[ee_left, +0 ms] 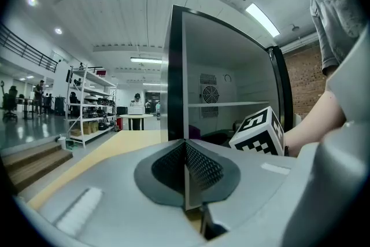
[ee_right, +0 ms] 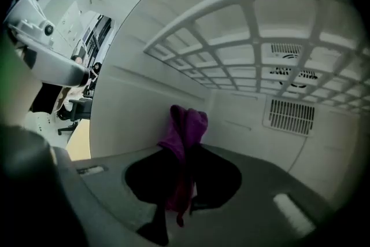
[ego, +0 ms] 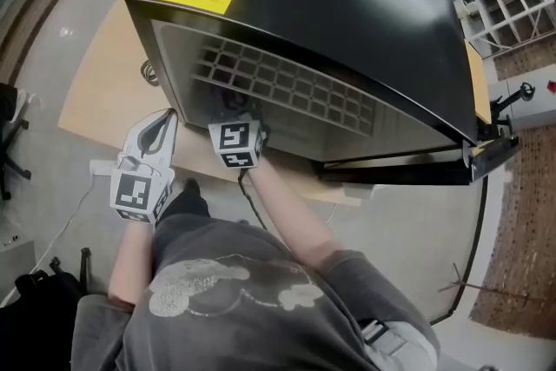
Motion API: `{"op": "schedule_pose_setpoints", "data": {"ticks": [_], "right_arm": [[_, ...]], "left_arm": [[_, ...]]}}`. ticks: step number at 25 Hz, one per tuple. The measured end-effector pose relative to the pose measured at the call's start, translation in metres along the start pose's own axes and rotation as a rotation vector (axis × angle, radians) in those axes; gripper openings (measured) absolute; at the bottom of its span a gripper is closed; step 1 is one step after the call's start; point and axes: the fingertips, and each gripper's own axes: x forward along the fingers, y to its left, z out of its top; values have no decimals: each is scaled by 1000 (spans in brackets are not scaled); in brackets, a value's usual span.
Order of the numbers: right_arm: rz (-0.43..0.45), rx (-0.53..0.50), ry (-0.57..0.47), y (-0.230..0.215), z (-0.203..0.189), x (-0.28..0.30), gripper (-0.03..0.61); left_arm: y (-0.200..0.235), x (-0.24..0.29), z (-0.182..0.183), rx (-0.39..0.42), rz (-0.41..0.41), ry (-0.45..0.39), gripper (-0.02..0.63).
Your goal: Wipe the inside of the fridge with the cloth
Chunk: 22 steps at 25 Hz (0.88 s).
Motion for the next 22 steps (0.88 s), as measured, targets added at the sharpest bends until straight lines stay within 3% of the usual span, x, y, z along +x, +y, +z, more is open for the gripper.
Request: {"op": "schedule_pose_setpoints", "data": {"ticks": [9,22], "right_arm": [[101,-22,-62,35,18,-26,45],[228,-94,-119,76,21,-123,46]], "left_arm": [[-7,-14,7,19,11,0,17],[-71,-63,12,18,50,2,17]]}}
